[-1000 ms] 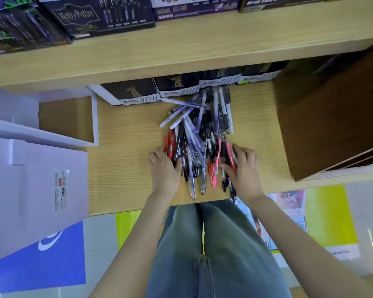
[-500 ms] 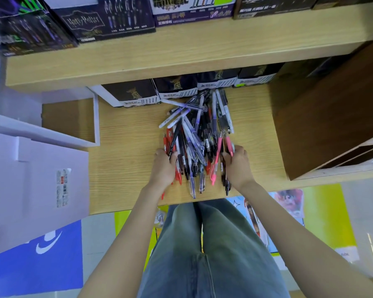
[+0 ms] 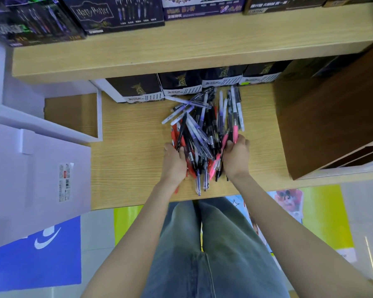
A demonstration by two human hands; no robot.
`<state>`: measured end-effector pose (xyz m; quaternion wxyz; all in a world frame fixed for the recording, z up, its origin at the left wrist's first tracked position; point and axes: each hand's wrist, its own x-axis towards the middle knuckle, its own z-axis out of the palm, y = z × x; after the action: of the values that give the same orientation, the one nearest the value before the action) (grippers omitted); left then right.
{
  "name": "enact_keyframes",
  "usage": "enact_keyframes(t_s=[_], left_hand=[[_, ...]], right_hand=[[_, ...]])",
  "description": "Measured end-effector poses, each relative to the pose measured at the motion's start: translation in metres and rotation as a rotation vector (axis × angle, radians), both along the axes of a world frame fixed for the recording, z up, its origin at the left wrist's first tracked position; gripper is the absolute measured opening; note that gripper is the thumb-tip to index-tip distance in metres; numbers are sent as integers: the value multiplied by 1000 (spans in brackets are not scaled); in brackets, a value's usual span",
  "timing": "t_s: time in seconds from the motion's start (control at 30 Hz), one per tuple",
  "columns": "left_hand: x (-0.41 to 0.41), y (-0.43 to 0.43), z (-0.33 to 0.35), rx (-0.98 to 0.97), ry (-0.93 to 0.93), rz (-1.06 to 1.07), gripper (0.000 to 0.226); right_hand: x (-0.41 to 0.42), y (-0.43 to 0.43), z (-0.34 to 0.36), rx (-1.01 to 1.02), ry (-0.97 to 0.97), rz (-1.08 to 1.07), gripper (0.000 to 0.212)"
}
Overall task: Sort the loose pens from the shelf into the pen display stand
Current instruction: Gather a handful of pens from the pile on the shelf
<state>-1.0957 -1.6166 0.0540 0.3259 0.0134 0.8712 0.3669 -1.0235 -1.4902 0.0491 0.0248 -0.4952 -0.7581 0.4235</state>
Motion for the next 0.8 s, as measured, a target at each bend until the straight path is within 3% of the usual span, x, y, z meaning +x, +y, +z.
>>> enact_keyframes(t_s=[0.2, 0.4, 0.6, 0.7, 0.8], left_hand=[[-4, -9, 11, 95, 57, 13, 2], [-1, -11, 17, 167, 65, 117, 7], [10, -4, 34, 258, 110, 121, 10], [19, -5, 44, 234, 96, 151, 33], [30, -11, 51, 267, 50, 221, 39]], right_hand=[[2, 13, 15, -6, 72, 53, 23], [-5, 11, 38, -205, 219, 98, 19], [-19, -1, 58, -407, 243, 242, 17], [-28, -8, 62, -487, 213, 318, 19], [-34, -16, 67, -483, 171, 447, 27]])
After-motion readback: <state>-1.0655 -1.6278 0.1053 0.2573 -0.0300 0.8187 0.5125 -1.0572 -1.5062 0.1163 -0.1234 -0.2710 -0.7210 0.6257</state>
